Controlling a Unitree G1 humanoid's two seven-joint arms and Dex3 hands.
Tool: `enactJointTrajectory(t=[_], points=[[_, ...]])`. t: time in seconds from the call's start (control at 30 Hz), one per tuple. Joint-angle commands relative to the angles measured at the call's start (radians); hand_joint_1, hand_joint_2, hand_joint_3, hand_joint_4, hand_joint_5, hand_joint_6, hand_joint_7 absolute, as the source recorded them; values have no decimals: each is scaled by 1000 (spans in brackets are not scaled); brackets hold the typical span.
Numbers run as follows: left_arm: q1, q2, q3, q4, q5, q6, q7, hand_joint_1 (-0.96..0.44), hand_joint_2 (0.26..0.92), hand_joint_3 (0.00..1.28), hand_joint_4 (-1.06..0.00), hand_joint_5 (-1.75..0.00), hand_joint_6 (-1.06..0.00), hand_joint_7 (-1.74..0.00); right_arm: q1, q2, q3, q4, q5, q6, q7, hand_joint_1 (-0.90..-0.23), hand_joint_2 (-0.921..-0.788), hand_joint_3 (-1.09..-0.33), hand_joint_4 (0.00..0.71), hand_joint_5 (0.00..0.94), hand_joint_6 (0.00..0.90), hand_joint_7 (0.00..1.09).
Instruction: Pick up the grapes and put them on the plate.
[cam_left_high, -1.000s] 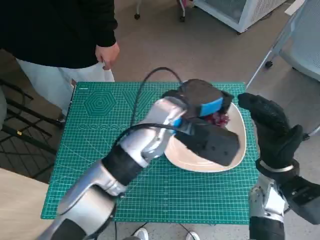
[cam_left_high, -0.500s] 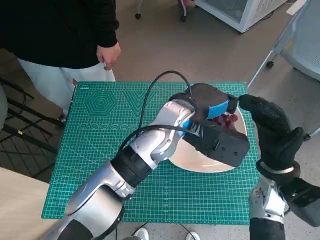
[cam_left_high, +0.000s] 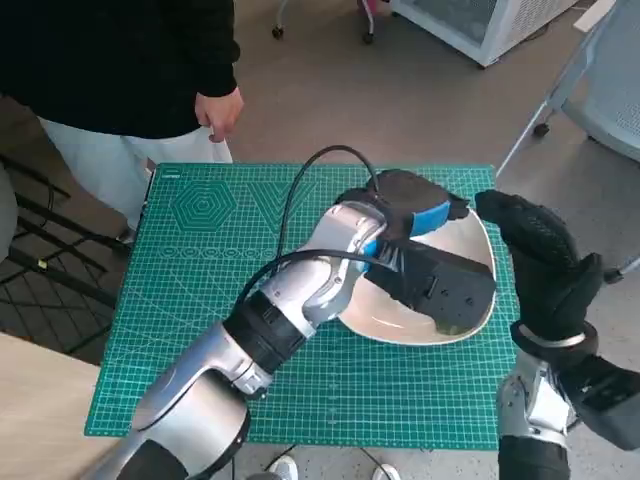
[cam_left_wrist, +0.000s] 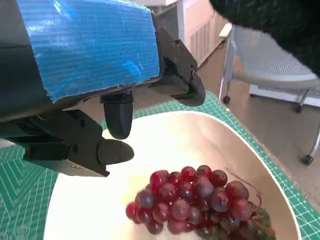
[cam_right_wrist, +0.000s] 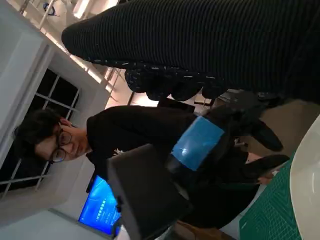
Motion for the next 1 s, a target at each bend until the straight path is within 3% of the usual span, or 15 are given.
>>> enactJointTrajectory(t=[0.03,0.07,0.13,0.2,0.27,0.37,0.53,0.83,1.0], points=[[-20,-11,35,33,-53,-22,-14,367,780,470,-523,-1459,-416,-54,8,3,1,15,9,17,2,-540,-921,-581,201,2,38,298],[-20,-11,36,39,-59,-26,-14,370,758,495,-541,-1449,-385,-36,8,3,2,15,9,17,2,-539,-921,-581,201,2,38,298],[-19,-7,33,47,-63,-37,-9,233,734,454,-477,-1197,-327,-18,8,4,2,15,9,18,2,-537,-921,-582,201,1,39,297],[-12,2,30,47,-62,-51,2,-31,749,302,-297,-699,-269,-9,8,5,3,13,8,20,0,-535,-921,-583,201,1,39,296],[-1,16,31,33,-58,-65,18,-220,792,164,-149,-339,-232,-5,8,6,4,11,7,21,-1,-534,-921,-583,201,1,40,295],[24,46,43,0,-56,-93,55,-355,840,75,-77,-124,-210,-3,8,6,5,8,4,22,-4,-534,-921,-583,201,1,40,294],[75,104,80,-43,-76,-169,125,-424,893,29,-65,-24,-203,-3,3,7,5,11,3,24,-7,-534,-921,-584,201,1,41,292],[247,209,320,-27,-315,-530,306,-509,920,133,-94,-12,-226,-13,-10,9,1,31,8,25,-4,-535,-921,-578,202,1,43,288],[318,217,431,2,-480,-673,277,-542,921,262,-114,-13,-239,-16,-15,15,4,32,6,25,-7,-535,-921,-567,209,4,46,287]])
